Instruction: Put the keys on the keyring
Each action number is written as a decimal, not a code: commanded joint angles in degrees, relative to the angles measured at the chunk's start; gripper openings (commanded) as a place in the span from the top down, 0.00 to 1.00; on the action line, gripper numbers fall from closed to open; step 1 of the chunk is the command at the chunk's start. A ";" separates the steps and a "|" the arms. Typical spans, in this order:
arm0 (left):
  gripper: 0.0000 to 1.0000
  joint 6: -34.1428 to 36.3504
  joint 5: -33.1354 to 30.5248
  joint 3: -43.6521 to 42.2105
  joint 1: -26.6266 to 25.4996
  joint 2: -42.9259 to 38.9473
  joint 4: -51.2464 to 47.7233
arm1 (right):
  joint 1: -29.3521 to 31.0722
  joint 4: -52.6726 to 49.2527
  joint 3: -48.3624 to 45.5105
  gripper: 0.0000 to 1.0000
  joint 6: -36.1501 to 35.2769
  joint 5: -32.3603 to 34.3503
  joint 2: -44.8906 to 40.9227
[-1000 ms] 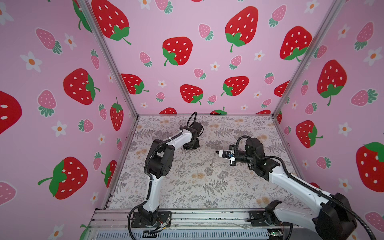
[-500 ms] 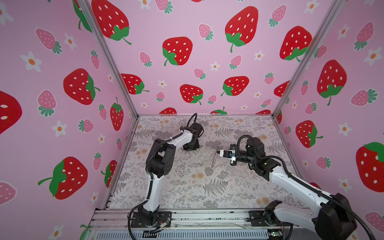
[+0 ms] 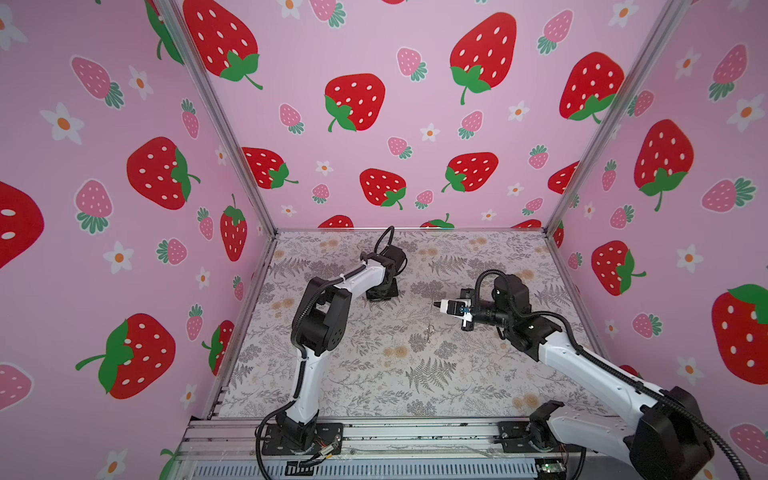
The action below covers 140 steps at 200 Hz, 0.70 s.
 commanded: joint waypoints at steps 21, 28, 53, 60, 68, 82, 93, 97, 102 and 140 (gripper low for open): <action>0.86 -0.79 -1.59 -1.16 -0.19 -0.14 -1.85 | -0.30 -0.43 -0.44 1.00 -0.68 -2.11 -0.55; 0.86 -0.79 -1.75 -1.23 -0.24 -0.10 -1.92 | -0.30 -0.43 -0.39 1.00 -0.67 -2.17 -0.56; 0.87 -0.80 -1.96 -1.41 -0.20 -0.27 -1.83 | -0.30 -0.41 -0.47 1.00 -0.67 -2.18 -0.58; 0.87 -0.82 -1.97 -1.40 -0.26 -0.27 -1.82 | -0.30 -0.43 -0.43 1.00 -0.67 -2.17 -0.69; 0.88 -0.77 -2.02 -1.38 -0.19 -0.41 -1.73 | -0.30 -0.42 -0.48 1.00 -0.71 -2.23 -0.65; 0.90 -0.58 -2.06 -1.41 -0.24 -0.37 -1.69 | -0.30 -0.43 -0.57 1.00 -0.67 -2.32 -0.61; 0.92 -0.40 -2.15 -1.34 -0.22 -0.36 -1.69 | -0.30 -0.43 -0.57 1.00 -0.67 -2.33 -0.61; 0.93 -0.31 -2.15 -1.27 -0.23 -0.37 -1.66 | -0.30 -0.43 -0.58 1.00 -0.69 -2.25 -0.64; 0.93 -0.19 -2.11 -1.27 -0.20 -0.50 -1.72 | -0.30 -0.43 -0.54 1.00 -0.68 -2.31 -0.61; 1.00 0.93 -2.31 -1.25 -0.18 -1.29 -1.76 | -0.30 -0.43 -0.58 1.00 -0.78 -2.50 -0.61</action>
